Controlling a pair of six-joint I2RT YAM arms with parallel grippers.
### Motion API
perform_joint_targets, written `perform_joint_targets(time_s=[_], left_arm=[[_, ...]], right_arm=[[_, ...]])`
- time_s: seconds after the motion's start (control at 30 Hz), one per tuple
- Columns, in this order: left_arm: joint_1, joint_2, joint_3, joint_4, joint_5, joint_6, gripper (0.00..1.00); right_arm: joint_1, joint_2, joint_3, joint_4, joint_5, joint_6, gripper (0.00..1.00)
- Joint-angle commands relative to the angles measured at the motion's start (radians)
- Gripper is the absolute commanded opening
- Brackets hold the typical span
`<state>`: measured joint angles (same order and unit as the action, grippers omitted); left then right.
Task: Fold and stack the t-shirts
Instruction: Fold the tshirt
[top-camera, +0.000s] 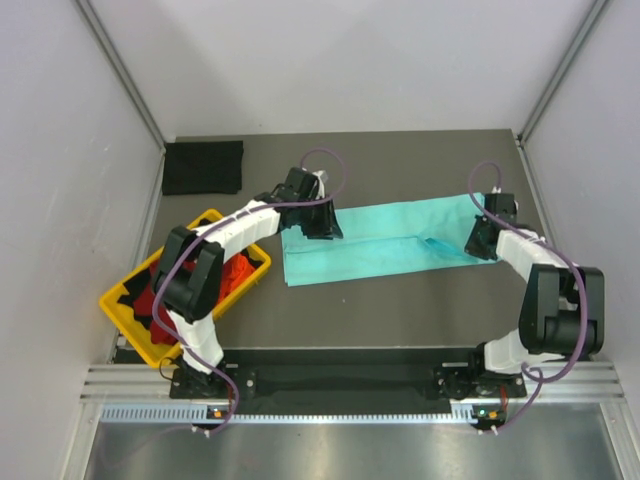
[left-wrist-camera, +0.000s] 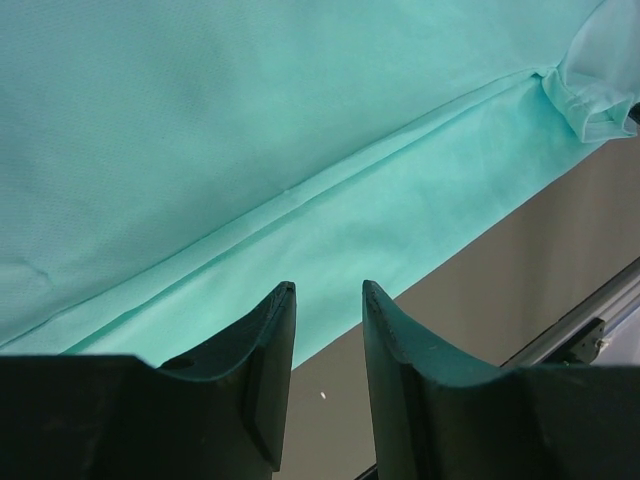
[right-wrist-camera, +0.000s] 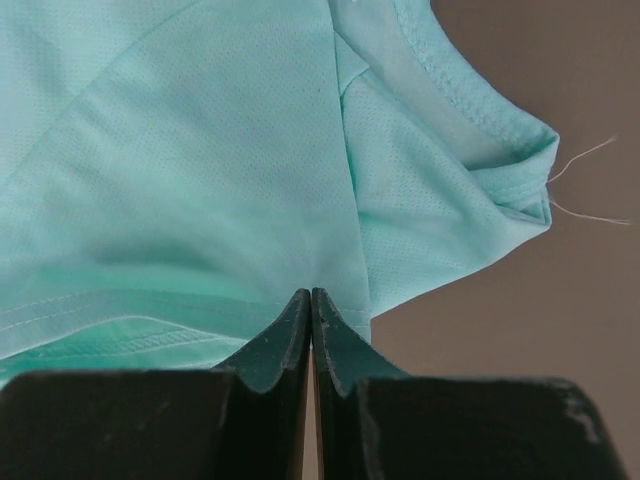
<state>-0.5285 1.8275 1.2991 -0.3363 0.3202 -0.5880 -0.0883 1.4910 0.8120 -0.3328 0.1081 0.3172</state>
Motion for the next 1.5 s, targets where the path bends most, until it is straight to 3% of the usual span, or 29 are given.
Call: perform_joint_targets(time_s=[0.0,0.3,0.57,1.13,1.47], left_arm=[[-0.001,-0.066,0.000,-0.020,-0.033,0.031,0.38],[-0.001,-0.077,0.014,-0.050,-0.040,0.033,0.38],[-0.001,-0.089,0.011,-0.084,-0.075,0.057,0.38],[-0.001,-0.091,-0.011,-0.087,-0.087,0.062,0.38],[-0.001,-0.080,-0.008,-0.092,-0.122,0.073,0.38]], right_arm=[[-0.002,-0.078,0.028,0.006,0.001,-0.013,0.03],[0.081,-0.049,0.101,0.066,-0.128,0.010,0.03],[0.173,0.032,0.061,0.130,-0.125,0.036,0.02],[0.209,0.043,-0.039,0.178,-0.113,0.065,0.02],[0.219,-0.041,0.039,0.098,-0.113,0.072,0.02]])
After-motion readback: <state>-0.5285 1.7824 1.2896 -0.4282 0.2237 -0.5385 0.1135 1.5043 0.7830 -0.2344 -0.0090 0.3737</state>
